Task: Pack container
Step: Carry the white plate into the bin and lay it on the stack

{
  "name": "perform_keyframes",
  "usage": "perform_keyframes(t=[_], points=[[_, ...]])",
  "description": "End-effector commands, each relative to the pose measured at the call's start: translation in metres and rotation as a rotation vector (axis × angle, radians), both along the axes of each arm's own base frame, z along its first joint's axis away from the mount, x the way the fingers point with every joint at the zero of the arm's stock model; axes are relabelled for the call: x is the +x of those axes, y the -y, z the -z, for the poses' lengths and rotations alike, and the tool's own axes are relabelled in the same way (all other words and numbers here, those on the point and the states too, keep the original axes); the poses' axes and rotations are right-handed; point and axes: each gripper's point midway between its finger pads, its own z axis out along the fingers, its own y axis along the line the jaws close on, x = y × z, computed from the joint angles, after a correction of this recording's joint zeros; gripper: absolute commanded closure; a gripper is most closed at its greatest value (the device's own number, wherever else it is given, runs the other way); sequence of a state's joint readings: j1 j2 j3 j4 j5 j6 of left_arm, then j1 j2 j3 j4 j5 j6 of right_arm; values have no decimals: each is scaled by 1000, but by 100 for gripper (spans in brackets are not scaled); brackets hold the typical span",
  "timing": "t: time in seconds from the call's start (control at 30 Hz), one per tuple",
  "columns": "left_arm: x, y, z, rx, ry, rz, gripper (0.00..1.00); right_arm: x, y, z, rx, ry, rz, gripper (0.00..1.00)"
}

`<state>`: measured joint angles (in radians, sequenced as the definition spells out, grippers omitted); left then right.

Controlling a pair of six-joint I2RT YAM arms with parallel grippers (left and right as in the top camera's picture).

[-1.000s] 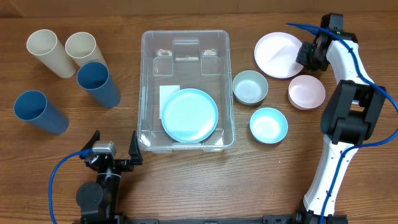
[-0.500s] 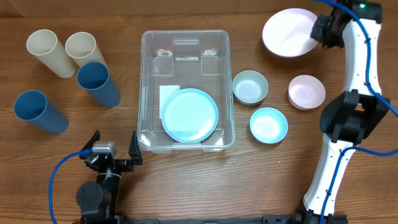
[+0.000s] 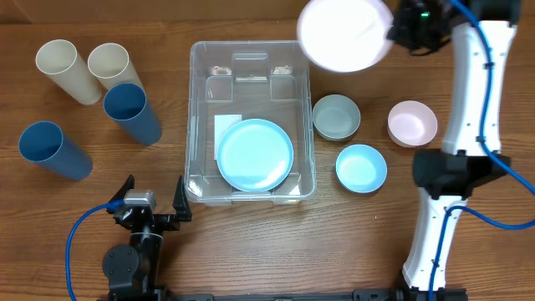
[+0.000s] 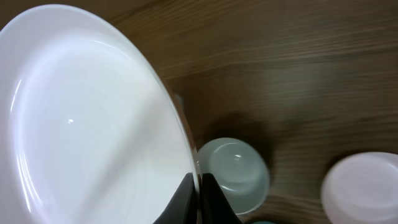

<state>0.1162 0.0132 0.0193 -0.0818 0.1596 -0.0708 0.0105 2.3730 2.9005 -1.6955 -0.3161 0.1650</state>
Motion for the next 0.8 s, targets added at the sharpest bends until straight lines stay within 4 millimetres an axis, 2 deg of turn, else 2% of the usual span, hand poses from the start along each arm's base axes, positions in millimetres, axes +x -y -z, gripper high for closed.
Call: perform_keyframes(t=[0.0,0.1,0.23,0.3,0.43,0.53,0.77], points=[[0,-3,0,13,5,-14,0,-19,-62,-32,27,79,-147,96],[0,-3,0,13,5,-14,0,-32,-104,-22,2,51,-233,96],[0,-3,0,13,5,-14,0,-49,-137,6,-55,-29,-303,96],[0,-3,0,13,5,-14,0,-60,-149,29,-98,-101,-333,96],[0,-3,0,13,5,-14,0,-83,-160,73,-162,-246,-378,96],[0,-3,0,13,5,-14,0,-95,-163,93,-214,-305,-397,96],[0,-3,0,13,5,-14,0,-115,-164,120,-301,-390,-425,96]])
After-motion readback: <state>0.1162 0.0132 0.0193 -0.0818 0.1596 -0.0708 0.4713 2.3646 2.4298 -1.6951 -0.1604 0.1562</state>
